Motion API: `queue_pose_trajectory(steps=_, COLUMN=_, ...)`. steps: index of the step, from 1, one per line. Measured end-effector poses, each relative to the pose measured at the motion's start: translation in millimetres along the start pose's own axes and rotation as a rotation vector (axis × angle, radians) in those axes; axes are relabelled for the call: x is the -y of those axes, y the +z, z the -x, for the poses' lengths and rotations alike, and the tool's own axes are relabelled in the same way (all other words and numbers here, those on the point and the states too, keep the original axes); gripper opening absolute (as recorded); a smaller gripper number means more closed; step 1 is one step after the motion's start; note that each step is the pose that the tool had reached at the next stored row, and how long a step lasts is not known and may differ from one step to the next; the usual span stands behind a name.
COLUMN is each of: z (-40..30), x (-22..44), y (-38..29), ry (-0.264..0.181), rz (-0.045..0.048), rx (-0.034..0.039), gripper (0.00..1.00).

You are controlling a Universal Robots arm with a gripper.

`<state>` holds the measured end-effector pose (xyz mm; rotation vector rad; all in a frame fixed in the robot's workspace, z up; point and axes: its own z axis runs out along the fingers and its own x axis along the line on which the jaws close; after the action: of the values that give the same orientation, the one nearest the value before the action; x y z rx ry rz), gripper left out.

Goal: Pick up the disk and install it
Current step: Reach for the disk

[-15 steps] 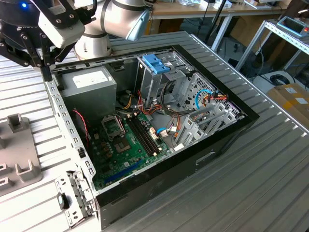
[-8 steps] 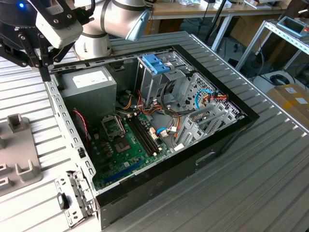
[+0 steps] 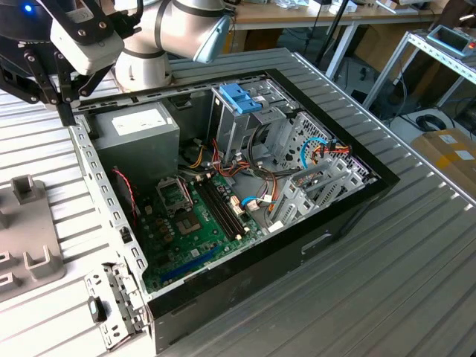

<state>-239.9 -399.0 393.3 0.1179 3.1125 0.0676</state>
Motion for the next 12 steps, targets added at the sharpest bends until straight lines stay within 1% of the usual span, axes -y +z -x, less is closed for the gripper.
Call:
queue_pose_trajectory(steps=3, z=-2.4, x=0.2, y=0.0, ry=0.0, rz=0.0, rx=0.0, gripper=0.1)
queue_pose_trajectory(steps=12, z=-6.6, x=0.5, y=-0.2, ry=0.0, rz=0.0001, rx=0.0, gripper=0.1)
